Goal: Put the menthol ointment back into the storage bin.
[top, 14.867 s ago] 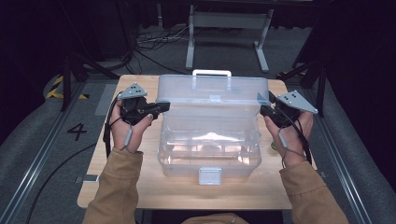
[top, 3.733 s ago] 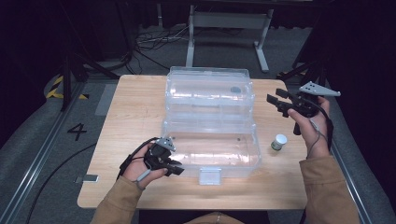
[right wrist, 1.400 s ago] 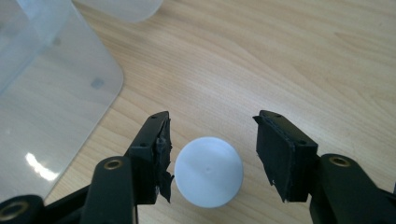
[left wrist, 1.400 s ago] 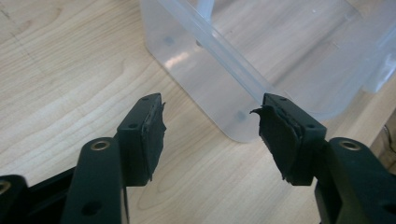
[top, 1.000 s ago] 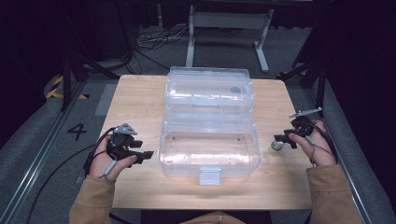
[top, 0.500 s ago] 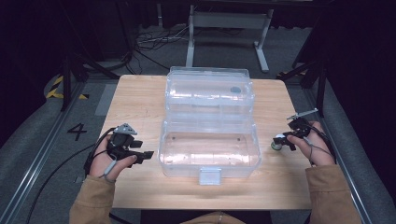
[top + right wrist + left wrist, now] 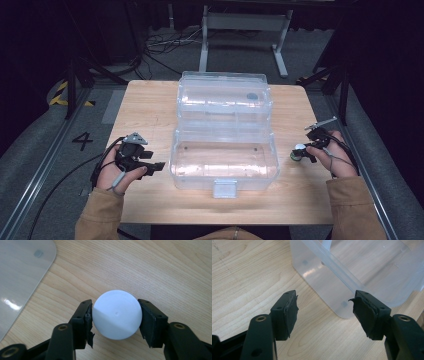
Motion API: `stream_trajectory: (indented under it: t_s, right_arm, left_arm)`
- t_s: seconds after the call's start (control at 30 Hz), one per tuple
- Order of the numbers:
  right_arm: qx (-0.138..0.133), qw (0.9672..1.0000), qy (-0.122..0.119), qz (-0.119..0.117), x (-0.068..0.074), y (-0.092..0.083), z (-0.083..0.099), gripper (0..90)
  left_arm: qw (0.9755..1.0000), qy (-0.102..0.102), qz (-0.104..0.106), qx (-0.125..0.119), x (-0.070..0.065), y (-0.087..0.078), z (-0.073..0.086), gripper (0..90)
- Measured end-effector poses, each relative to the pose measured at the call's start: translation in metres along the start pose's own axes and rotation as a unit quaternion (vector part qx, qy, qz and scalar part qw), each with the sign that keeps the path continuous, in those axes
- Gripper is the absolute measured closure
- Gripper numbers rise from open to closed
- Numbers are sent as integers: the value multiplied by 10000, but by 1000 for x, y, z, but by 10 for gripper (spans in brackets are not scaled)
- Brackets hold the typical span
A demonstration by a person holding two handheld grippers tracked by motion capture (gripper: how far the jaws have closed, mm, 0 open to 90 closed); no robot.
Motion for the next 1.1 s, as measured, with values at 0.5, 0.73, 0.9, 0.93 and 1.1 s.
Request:
stream_trajectory:
  t_s: [0.5,0.73,0.9,0.93,1.1]
  right_arm:
    - [85,9999,-110,-78,4,-4,-1,502]
    - [15,9995,-183,-252,12,-13,-6,502]
    - [63,9988,-377,-319,16,-20,-8,502]
    - [58,9985,-415,-357,18,-23,-9,502]
    - [99,9968,-699,-364,26,-35,-14,503]
  left_arm:
    - [10000,-7,13,0,1,1,0,366]
    - [10000,-44,9,-17,1,2,0,366]
    - [10000,-47,18,10,1,2,1,366]
    - [10000,-46,14,10,1,2,1,366]
    - [10000,-49,0,2,2,1,1,366]
Point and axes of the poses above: each handheld gripper's, and its own axes: y roughly forward along the jaws, z roughly out of its underside, x roughly to its left, the point moved 6 cm from there along y, roughly forward along the jaws, and after that the axes turned 10 degrees about y, right-handed, at the moved point
